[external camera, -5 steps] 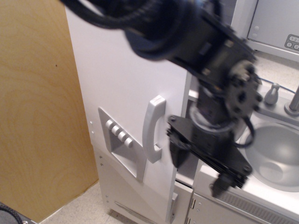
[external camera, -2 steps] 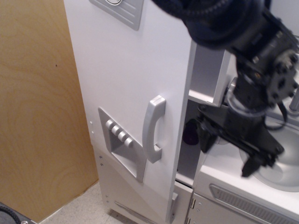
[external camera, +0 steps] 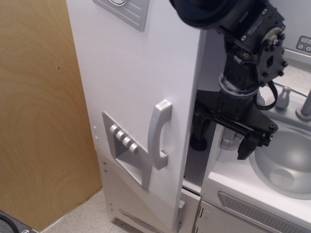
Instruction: Open fridge
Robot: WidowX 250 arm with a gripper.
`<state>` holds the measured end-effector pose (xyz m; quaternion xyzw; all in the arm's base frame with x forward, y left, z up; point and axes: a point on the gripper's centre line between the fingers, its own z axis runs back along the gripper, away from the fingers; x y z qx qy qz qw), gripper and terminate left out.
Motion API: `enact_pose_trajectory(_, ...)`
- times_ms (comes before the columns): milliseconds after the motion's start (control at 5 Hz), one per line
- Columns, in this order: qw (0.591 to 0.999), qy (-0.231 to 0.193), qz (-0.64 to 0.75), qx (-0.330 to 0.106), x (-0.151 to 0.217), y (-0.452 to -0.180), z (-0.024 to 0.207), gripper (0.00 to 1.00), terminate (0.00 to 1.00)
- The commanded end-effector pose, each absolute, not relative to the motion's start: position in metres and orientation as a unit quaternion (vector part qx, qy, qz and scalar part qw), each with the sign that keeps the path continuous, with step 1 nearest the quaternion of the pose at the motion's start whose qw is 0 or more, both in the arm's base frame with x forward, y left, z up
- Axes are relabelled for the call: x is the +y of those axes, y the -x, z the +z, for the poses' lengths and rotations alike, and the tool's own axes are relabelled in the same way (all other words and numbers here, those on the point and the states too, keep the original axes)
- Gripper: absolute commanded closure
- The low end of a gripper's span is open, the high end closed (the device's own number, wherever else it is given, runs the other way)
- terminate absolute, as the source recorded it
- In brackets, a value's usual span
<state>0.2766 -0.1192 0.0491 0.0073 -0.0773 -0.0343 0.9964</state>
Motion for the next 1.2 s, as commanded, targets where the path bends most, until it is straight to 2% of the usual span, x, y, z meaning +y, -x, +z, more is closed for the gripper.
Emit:
enact_pose_trajectory(0, 0.998, -0.01, 0.012, -0.069, -0.087, -0.256, 0.07, 0.0, 0.0)
enact_pose_trajectory(400, 0.996, -0.04, 0.061, -0.05, -0.049, -0.209, 0.072, 0.0, 0.0)
enact_pose_trajectory(600, 0.994, -0.057, 0.084, -0.028, -0.023, -0.192, 0.069, 0.0, 0.0)
enact_pose_trajectory(800, 0.989, -0.096, 0.115, -0.007, 0.013, -0.194, 0.056, 0.0, 0.0)
enact_pose_trajectory(1000, 0.977, -0.134, 0.164, -0.006, 0.056, -0.194, 0.052, 0.0, 1.0)
